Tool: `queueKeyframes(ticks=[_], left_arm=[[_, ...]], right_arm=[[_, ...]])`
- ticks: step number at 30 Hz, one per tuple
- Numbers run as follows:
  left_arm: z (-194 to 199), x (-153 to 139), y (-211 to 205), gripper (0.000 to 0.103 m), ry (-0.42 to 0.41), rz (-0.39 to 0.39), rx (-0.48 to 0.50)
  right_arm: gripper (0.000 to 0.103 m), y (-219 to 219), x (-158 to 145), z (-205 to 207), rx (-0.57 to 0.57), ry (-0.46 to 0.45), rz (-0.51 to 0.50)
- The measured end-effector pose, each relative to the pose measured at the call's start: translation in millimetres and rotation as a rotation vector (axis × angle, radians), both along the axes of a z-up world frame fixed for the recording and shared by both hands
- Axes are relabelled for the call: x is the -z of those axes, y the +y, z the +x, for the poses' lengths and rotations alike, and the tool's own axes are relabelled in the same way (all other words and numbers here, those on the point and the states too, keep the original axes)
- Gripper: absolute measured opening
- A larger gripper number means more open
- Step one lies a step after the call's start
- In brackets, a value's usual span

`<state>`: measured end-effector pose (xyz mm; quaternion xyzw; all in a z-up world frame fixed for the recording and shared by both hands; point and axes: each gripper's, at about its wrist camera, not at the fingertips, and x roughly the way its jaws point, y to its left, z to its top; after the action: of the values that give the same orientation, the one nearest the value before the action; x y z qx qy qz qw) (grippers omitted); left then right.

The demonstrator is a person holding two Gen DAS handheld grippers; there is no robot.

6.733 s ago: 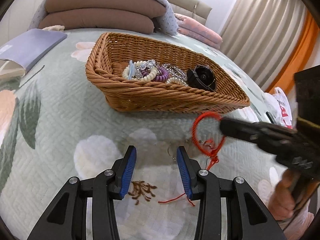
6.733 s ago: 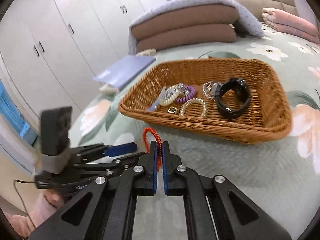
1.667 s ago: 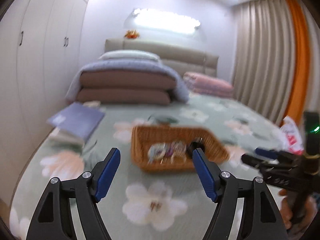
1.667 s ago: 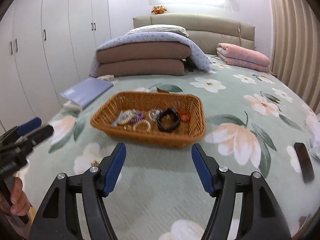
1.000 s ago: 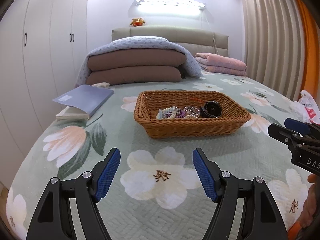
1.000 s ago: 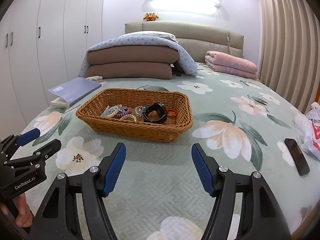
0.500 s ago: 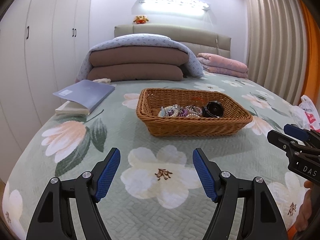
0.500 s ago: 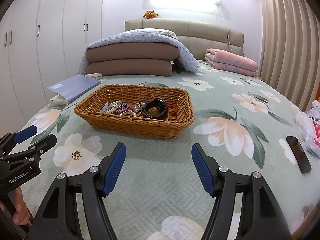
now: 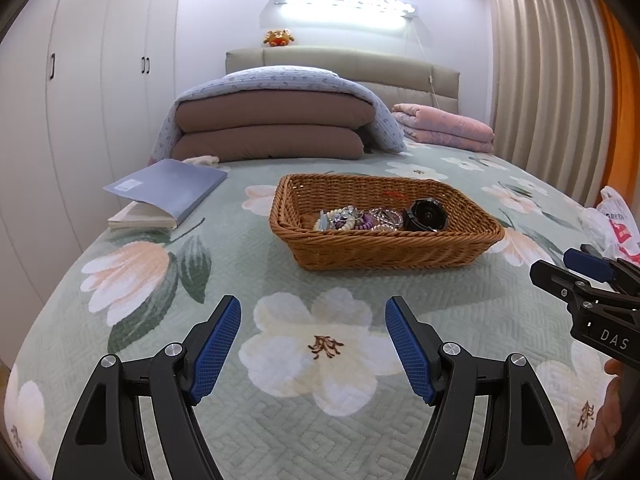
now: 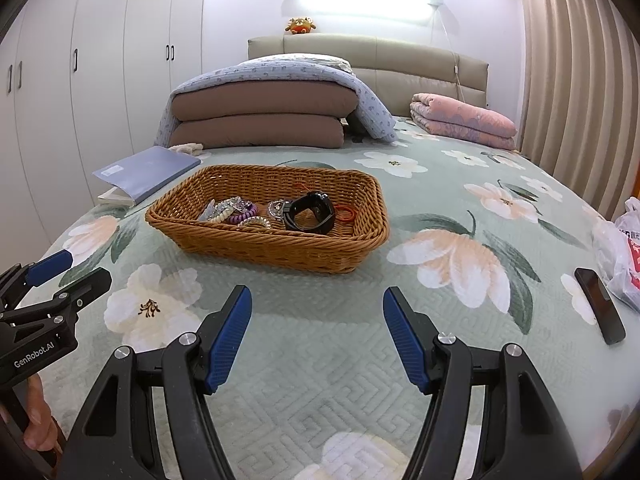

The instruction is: Organize jewelry

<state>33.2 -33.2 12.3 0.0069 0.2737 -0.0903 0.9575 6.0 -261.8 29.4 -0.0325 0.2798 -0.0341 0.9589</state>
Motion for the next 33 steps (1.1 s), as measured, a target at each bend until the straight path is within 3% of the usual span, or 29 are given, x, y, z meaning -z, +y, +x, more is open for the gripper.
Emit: queueKeyframes(ticks=[33], left_arm=[[6,8,2,0.076,0.019,0.009,-0.006]], right_arm=[[0.071,0,11,6,-0.009,0.033,-0.004]])
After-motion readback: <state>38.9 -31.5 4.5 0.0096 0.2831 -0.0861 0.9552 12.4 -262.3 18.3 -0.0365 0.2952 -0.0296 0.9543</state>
